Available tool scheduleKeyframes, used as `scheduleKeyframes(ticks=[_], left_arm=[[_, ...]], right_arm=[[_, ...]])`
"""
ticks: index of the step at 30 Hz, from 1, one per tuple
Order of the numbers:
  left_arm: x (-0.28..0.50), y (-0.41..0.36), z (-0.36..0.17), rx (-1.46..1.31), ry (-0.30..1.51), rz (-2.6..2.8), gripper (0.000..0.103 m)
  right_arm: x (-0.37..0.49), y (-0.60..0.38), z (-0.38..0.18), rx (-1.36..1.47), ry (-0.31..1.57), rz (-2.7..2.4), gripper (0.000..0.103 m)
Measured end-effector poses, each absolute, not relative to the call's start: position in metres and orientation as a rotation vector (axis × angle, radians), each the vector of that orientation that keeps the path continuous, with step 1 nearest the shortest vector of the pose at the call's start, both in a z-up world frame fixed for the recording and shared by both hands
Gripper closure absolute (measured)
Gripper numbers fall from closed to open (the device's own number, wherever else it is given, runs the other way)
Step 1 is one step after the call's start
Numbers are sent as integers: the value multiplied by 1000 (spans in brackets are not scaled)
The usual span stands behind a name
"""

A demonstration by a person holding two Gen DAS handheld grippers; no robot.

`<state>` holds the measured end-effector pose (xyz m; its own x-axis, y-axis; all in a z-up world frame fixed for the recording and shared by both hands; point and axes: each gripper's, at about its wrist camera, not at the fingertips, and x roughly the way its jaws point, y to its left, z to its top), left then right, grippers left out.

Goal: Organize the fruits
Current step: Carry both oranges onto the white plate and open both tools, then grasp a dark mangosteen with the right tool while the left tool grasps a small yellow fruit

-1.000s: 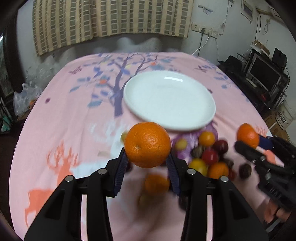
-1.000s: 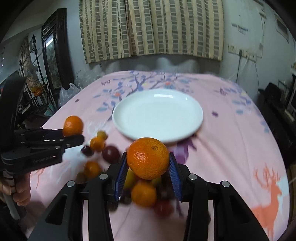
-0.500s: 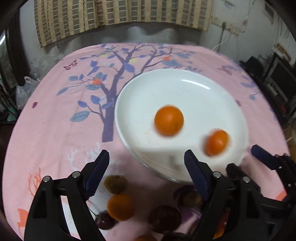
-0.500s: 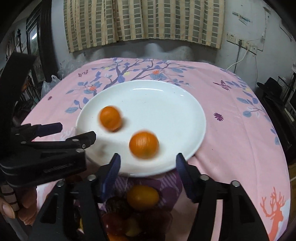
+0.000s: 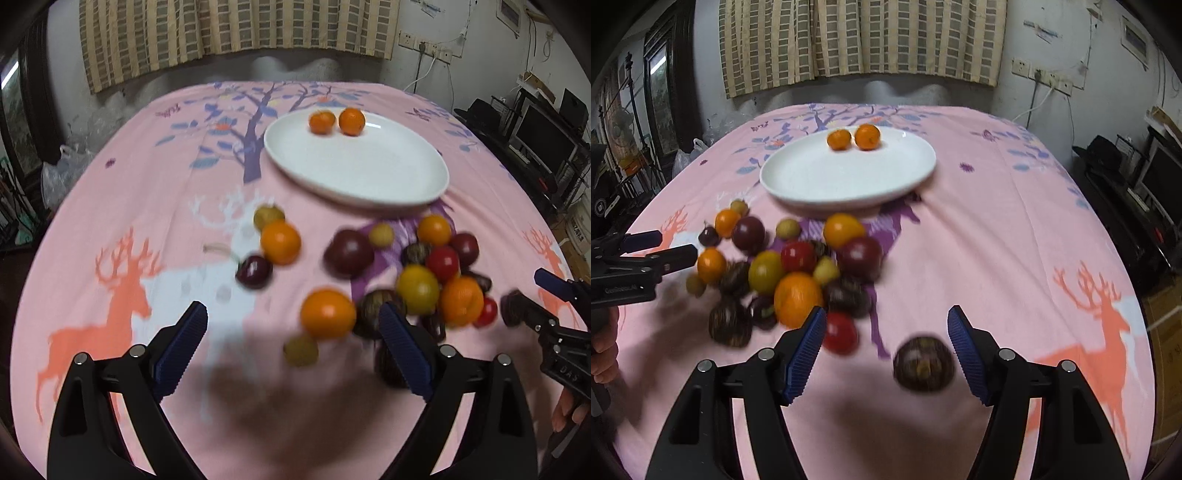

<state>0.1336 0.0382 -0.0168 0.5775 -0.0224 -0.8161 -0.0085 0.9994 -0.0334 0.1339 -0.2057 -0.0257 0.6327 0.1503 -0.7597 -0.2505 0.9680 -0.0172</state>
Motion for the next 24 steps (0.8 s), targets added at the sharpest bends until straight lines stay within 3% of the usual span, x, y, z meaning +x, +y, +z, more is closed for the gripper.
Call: scheduleKeyframes(ticks=[13,14,16,24], left_arm=[[83,49,-30,-18,955,26,11],[83,50,-31,-21,960,28,11],[85,51,-34,-29,972,30,11],[100,50,-43,-8,997,50,11]], right_arm=[[141,-224,-63,-107,967,135,34],[145,-224,-65,-108,970,123,36],[148,-224,-66,-93,968,128,63],[121,-225,-50,-17,924,193,63]])
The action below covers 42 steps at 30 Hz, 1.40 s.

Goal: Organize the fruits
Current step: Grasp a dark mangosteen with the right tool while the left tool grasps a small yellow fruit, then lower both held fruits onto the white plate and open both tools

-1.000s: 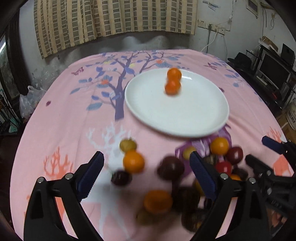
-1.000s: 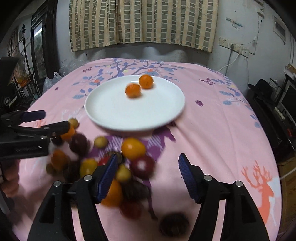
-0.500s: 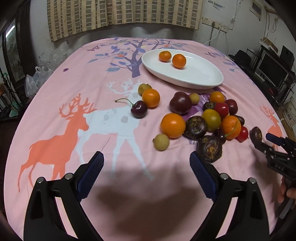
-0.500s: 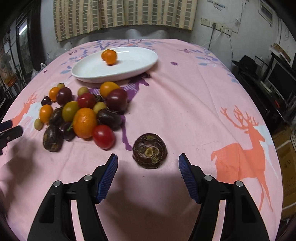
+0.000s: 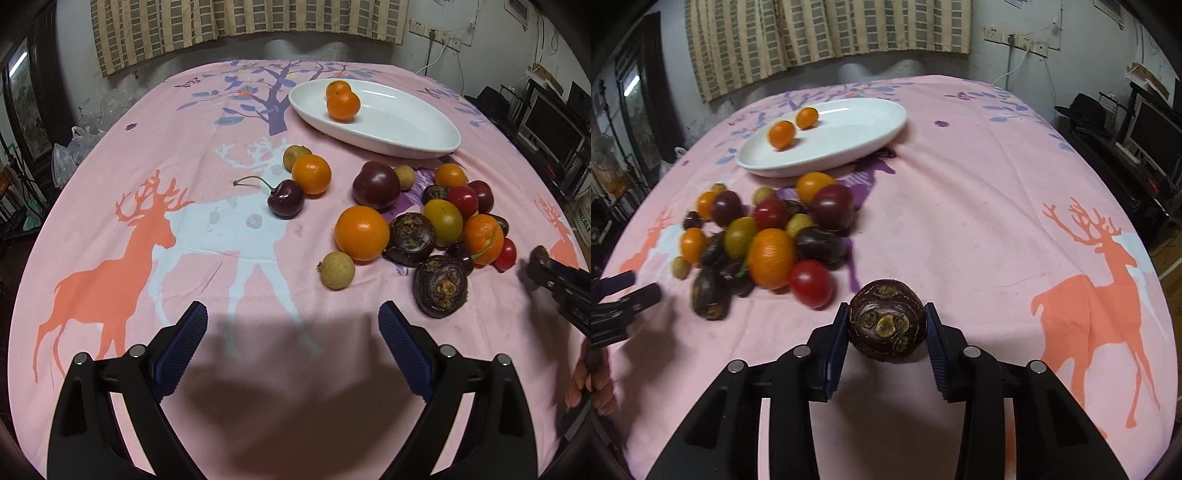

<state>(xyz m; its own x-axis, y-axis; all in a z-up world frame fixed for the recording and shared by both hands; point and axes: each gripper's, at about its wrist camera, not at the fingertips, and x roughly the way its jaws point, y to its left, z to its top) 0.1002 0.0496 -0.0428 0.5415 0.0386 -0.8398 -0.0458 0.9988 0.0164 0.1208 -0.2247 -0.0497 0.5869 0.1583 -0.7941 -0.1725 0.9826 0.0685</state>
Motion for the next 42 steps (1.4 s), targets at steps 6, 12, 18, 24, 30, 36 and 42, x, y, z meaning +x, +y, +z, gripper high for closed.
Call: scheduleKeyframes(ticks=[6,12,18,24,30,36,42], left_arm=[[121,40,-56,15,1035,40,30],[131,27,-56,20,1027,-37,78],[116,16,-30,82,967,-123,79],[134,13,20,57,860,-153,79],[197,8,30,21,846,-99,79],[260,3,6,-9,906,-65,79],[289,1,-13,-29,940,-8,53]], right_arm=[[102,-213,-38,4,896,272,63],[93,-202,-29,-2,881,326,63],[95,-195,-7,-18,827,365,63],[129,-179,27,-32,720,364,63],[195,-163,27,-8,709,360,63],[252,-148,0,-26,796,341,63],[280,-142,-24,-6,864,333,55]])
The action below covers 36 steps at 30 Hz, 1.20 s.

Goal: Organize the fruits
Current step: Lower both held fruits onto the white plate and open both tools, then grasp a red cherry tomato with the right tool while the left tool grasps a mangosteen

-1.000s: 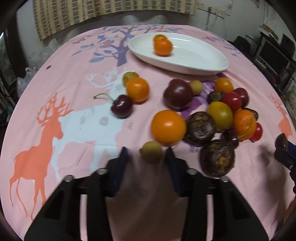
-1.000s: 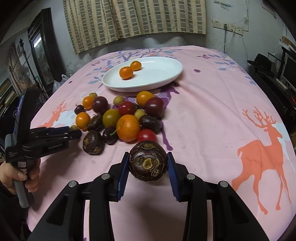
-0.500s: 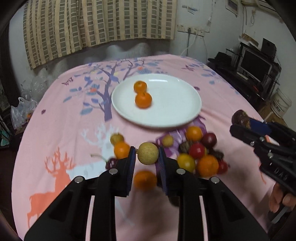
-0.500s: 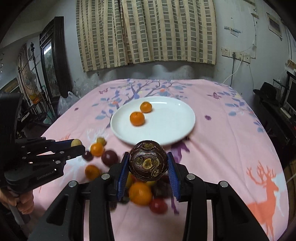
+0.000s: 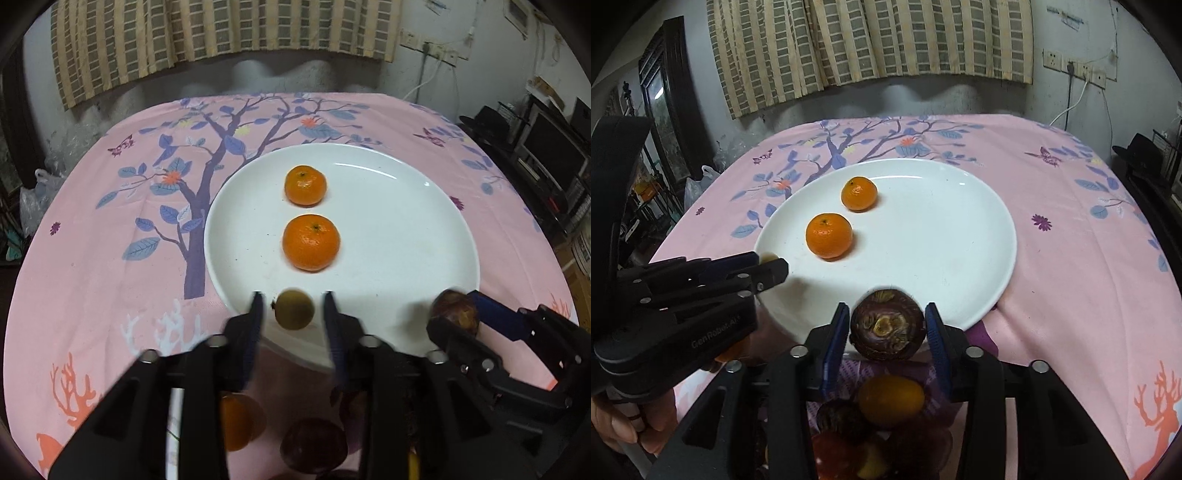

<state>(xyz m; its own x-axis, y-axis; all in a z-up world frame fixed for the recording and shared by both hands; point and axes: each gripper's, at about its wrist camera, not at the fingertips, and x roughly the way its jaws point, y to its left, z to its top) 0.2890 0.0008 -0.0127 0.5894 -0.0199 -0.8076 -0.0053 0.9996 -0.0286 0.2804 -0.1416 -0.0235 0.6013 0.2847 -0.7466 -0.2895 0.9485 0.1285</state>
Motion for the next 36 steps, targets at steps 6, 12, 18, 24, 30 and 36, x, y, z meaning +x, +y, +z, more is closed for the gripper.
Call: scheduleKeyframes(ticks=[6,12,18,24,30,36], left_arm=[[268,0,-3,0,887,-8,43],[223,12,2,-20,871,9,24],[171,21,-3,-56,881,-3,22],[131,22,-8,-58,879,-6,22],[105,21,-15,-49,896,-19,22],[94,17,-30,-32,939,-35,22]], right_arm=[[263,-149,-19,6,845,335,53],[224,-168,-14,-6,849,326,50],[174,-191,-14,-42,844,292,50],[137,-199,-33,-59,899,281,50],[129,-188,-52,-105,956,284,50],[143,-174,-64,-147,971,270,51]])
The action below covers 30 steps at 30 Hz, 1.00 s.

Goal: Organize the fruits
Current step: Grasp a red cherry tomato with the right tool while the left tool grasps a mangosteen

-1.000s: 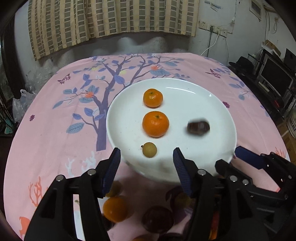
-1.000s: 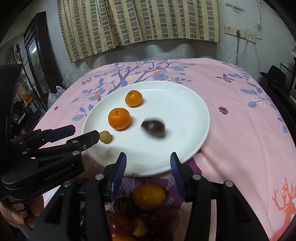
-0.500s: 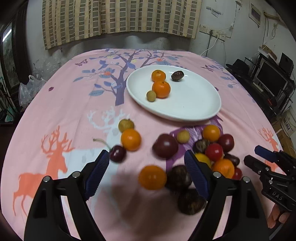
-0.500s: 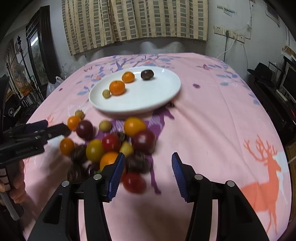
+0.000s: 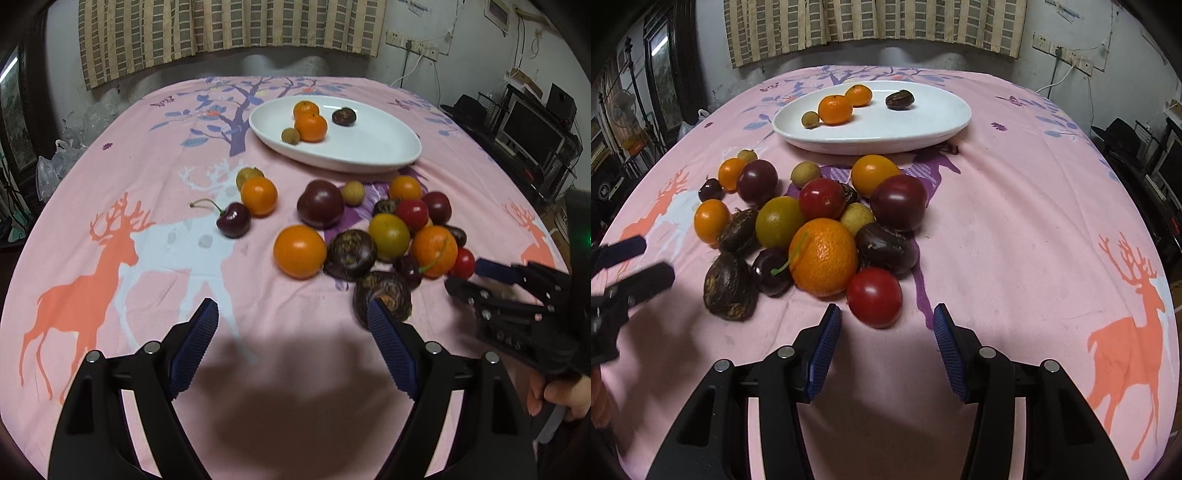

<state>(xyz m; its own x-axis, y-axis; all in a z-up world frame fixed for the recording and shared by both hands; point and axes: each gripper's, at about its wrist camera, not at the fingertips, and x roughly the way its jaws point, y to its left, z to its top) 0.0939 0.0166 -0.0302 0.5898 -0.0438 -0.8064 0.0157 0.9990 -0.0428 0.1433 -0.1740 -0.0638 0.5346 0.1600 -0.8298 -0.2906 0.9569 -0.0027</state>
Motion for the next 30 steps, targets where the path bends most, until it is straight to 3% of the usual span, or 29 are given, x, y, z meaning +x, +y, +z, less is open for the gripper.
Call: scheduleKeyframes(ticks=[3,4,14,17,22,30], left_arm=[[92,12,-36,-27,960,-48,22],[92,10,-37,-26,966,-54,22],[104,-26,-47,5,1011,-79,22],[114,-34,-55,1,1037,-81,30],[122,-44,-58,0,1039,-103,57],[107,-27,-40,-19,1013,-142,57]], right_arm=[[145,-173,-63,-138,952,285,72],[144,-173,-63,-129,949,297,74],[134,-196,-58,-11,924,334,74],[135,-201,-58,13,927,338,74],[134,-202,-56,15,914,345,74],[128,-203,-47,40,870,365,74]])
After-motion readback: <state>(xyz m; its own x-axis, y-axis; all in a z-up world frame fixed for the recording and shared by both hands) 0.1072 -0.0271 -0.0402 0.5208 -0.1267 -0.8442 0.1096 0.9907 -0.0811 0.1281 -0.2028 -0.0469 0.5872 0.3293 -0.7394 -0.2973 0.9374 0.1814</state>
